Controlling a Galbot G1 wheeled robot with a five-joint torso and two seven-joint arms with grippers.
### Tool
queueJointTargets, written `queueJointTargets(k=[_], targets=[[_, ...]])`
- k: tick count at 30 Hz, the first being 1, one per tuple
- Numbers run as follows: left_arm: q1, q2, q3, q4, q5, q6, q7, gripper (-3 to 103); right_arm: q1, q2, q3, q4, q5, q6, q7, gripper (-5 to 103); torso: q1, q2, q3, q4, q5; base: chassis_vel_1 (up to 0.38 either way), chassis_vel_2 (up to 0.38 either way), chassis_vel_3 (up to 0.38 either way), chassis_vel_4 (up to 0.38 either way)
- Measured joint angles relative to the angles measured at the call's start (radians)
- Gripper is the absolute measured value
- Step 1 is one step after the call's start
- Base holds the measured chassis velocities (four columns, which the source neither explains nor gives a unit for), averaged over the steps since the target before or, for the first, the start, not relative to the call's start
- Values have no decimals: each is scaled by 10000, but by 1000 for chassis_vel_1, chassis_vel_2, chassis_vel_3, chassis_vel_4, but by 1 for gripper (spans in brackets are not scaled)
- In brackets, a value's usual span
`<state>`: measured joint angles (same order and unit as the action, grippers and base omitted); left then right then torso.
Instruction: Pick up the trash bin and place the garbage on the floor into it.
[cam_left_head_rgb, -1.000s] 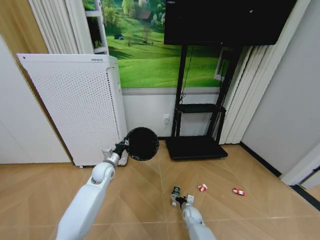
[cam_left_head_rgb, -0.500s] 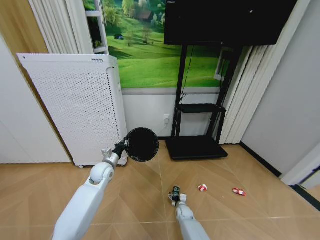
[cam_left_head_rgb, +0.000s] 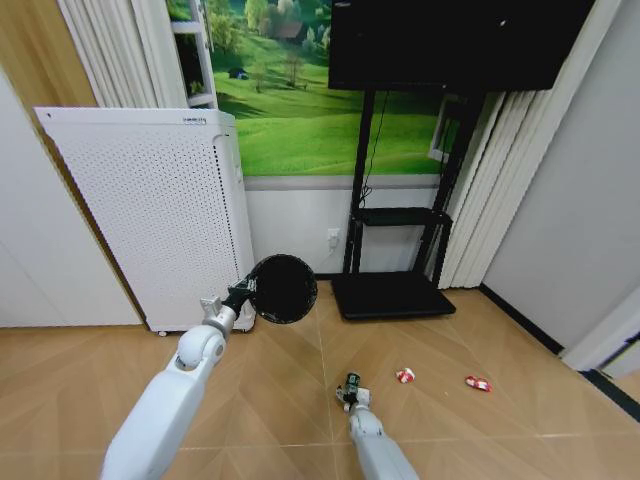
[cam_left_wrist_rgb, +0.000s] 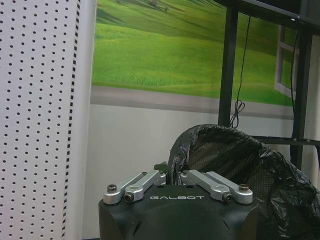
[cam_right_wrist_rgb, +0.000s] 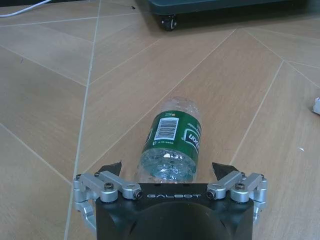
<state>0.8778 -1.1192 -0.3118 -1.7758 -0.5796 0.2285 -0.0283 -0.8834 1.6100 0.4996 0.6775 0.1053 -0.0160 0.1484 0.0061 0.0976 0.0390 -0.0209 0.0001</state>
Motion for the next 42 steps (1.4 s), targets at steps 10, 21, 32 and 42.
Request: queueJointTargets(k=[10,21,32,42], targets=[[5,28,-195,-21,-37,5,127,7,234,-10,200,-372,-478,353,106,61,0,0,0,-1,-1,0,0,0,0],[46,44,-277,72,-22,5,244,7,196,-14,290,-204,-893,742,198,35,0,0,0,1,0,0,0,0,0],[3,-78,275,258,192,5,401,7,-1537,-2207,-463,3386,-127,682,-1232,25,0,0,-1,-3,1,0,0,0,0],[-204,-229,1185,734,422,-55,555,7,-2679,-4409,345,6305,1265,334,-2026,25,-1,0,-1,1,4,0,0,0,0]])
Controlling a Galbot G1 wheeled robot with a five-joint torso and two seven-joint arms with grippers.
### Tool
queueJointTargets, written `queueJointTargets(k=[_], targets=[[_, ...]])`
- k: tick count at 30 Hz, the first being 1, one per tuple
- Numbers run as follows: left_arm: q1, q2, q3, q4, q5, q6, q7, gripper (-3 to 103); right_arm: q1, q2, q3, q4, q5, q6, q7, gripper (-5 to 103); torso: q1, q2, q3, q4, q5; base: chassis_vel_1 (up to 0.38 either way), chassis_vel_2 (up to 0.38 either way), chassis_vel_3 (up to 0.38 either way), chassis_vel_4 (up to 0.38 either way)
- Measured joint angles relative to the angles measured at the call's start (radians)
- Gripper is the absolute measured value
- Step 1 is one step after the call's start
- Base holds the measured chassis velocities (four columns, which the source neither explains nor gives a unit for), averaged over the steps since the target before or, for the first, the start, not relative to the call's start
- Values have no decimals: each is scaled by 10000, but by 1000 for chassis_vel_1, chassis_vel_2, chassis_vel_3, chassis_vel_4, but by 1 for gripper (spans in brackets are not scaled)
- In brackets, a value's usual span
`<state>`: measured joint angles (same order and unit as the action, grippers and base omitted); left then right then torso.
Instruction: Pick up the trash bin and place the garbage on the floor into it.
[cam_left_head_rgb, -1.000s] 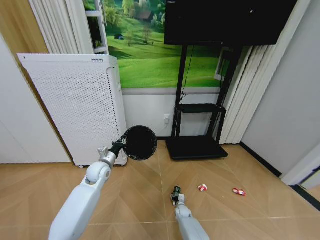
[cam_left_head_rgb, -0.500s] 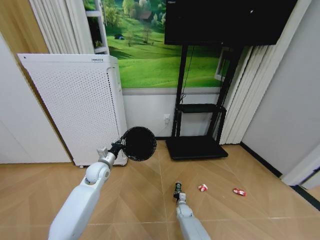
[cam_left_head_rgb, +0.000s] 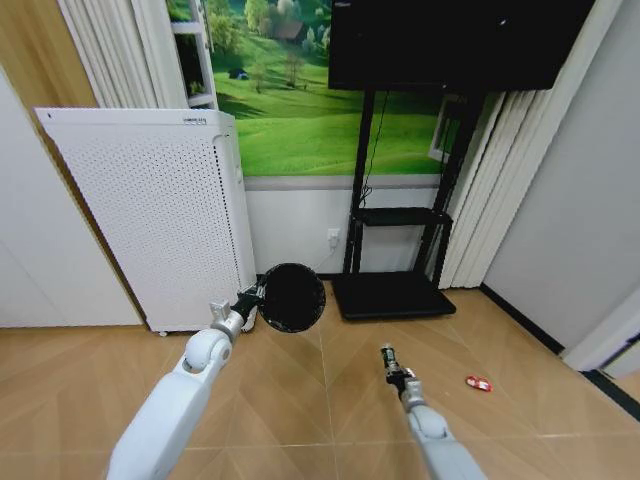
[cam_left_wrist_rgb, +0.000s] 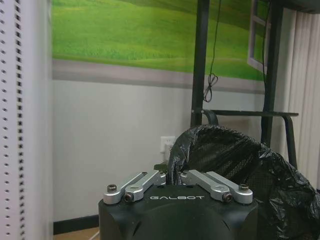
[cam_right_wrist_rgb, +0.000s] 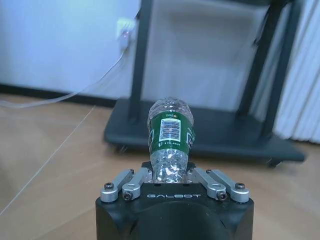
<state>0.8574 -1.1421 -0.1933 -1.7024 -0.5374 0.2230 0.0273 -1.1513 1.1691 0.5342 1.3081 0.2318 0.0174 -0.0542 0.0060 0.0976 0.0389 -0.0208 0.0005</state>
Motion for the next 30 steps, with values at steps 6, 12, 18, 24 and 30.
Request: queueJointTargets(k=[6,12,18,24,30], targets=[[-517,-520,917,588,243,-74,-10,7,-903,-1342,1206,2147,1760,-790,-33,25,0,0,0,-5,0,0,0,0,0],[-1357,-1139,1767,1527,570,-255,7,7,-1380,-1904,1652,3953,3005,-1474,0,25,1,1,0,-4,-1,0,0,0,0],[-2026,-2309,2317,2689,960,-454,141,7,-1404,-1766,1387,4860,3219,-1836,13,25,1,0,2,1,-1,0,0,0,0],[-2408,-3808,2724,4175,1609,-678,339,7,-1217,-1207,1197,5279,3129,-2080,9,25,1,0,2,-4,-2,0,0,0,0],[-2422,-4416,2791,4833,1940,-805,431,7,-1328,-1013,1312,5780,3135,-2201,13,25,2,0,1,-1,-4,0,0,0,0]])
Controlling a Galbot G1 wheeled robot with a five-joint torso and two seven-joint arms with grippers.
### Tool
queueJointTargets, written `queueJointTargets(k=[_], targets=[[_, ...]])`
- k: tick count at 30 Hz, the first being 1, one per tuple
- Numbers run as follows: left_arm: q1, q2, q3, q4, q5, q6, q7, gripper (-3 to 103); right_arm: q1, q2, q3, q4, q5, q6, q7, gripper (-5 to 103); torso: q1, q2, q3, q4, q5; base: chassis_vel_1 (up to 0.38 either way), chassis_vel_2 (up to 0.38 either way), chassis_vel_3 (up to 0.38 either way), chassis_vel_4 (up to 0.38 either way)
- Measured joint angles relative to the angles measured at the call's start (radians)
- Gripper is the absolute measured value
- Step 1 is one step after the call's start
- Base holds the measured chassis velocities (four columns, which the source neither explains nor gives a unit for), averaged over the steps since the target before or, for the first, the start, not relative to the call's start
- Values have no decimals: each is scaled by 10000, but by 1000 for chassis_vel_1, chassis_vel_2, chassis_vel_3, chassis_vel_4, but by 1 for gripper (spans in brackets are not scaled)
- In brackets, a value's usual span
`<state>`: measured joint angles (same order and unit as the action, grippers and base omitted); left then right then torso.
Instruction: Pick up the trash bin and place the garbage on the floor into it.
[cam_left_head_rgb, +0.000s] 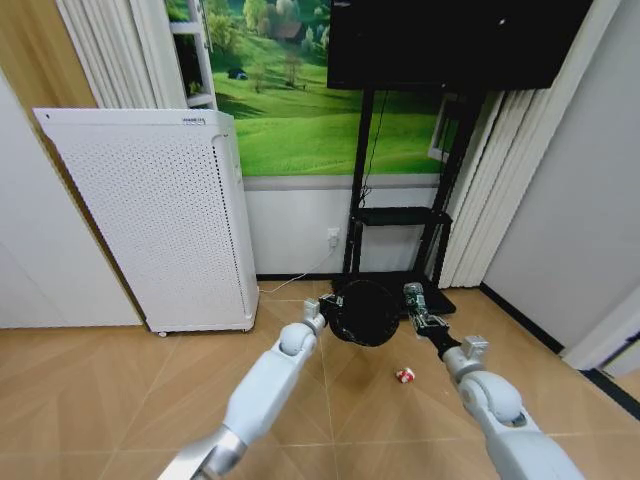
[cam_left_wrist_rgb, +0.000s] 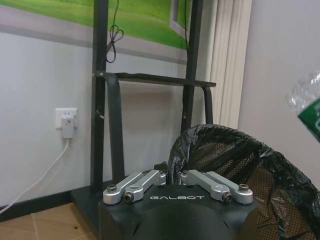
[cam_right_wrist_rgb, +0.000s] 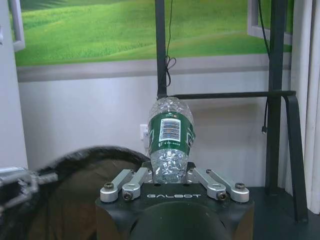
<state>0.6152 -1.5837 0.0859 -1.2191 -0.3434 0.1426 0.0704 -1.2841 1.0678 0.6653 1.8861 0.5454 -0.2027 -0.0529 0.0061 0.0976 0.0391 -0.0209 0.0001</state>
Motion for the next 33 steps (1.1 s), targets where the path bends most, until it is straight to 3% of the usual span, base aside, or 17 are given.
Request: queueJointTargets(k=[5,10,15,16,17,24,30,33], targets=[[71,-236,-1,243,133,-75,55,7,-183,191,-199,676,-104,-219,12,25,-1,1,-1,-1,-3,0,0,0,0],[170,-237,10,146,145,-84,44,7,253,902,-971,306,-696,-320,71,25,0,0,0,1,0,0,0,0,0],[188,-237,9,114,145,-84,44,7,341,1006,-1111,199,-752,-347,127,22,-1,0,-1,2,0,0,0,0,0],[204,-238,6,86,145,-84,44,7,431,1106,-1250,64,-810,-359,176,36,-1,0,0,3,-1,0,0,0,0],[224,-237,0,53,145,-84,43,7,498,1169,-1369,-58,-880,-361,201,41,-1,0,1,2,-1,0,0,0,0],[322,-243,25,-168,139,-35,-37,7,793,1077,-1475,-811,-1239,-237,279,62,-1,0,0,-1,-2,0,0,0,0],[287,-185,83,-229,126,-19,-77,7,672,907,-1302,-390,-1133,-220,382,90,0,-1,0,-1,-1,0,0,0,0],[347,45,76,-499,50,15,-134,7,537,856,-1157,-11,-985,-225,630,98,-1,0,0,-2,-1,0,0,0,0]])
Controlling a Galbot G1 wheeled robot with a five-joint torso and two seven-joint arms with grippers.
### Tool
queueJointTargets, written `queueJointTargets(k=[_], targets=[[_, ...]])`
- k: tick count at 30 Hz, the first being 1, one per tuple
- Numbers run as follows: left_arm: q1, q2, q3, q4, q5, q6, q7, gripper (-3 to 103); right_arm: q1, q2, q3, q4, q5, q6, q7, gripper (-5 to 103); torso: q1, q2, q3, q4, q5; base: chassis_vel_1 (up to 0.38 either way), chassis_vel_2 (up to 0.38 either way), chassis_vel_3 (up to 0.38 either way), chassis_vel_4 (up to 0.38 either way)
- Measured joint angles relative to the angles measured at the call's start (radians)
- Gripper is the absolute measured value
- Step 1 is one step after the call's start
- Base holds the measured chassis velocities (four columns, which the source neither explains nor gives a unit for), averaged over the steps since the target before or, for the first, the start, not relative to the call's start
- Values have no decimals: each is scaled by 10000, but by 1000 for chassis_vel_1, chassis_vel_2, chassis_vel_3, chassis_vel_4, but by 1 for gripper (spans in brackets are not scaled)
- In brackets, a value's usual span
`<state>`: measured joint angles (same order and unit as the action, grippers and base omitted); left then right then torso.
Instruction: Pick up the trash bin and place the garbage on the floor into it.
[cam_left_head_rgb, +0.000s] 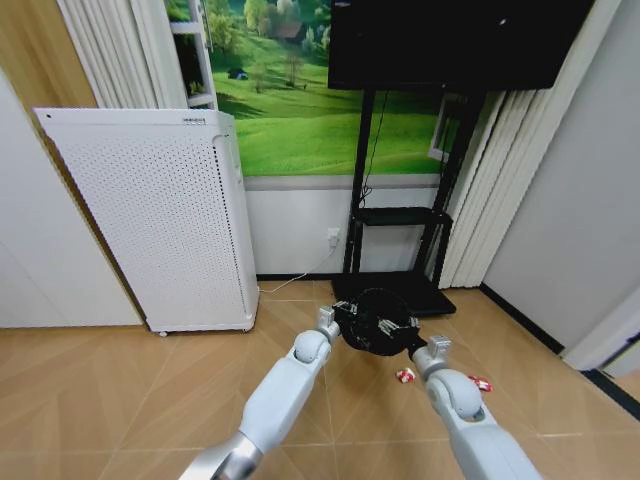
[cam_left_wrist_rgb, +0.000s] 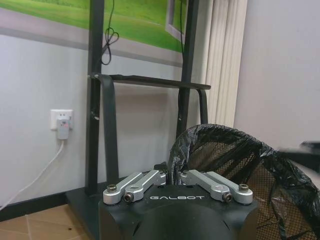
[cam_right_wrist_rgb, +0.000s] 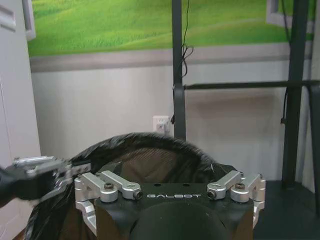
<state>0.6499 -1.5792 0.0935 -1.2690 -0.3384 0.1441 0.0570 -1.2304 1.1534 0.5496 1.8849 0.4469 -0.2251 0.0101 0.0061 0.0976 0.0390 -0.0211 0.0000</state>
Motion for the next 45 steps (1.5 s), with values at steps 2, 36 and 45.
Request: queueJointTargets(k=[2,36,45], targets=[[82,254,-72,-256,-46,41,-46,7,-153,-85,133,378,156,-34,172,100,0,0,0,0,-1,0,0,0,0],[1531,2568,-1676,-2897,-795,348,-384,7,-255,236,22,-1488,-280,-480,537,100,0,0,-1,0,-1,-26,-29,31,28],[1741,2643,-1854,-3009,-804,336,-350,7,-325,360,-72,-1608,-471,-301,495,100,0,0,-1,2,5,-267,-257,255,254]])
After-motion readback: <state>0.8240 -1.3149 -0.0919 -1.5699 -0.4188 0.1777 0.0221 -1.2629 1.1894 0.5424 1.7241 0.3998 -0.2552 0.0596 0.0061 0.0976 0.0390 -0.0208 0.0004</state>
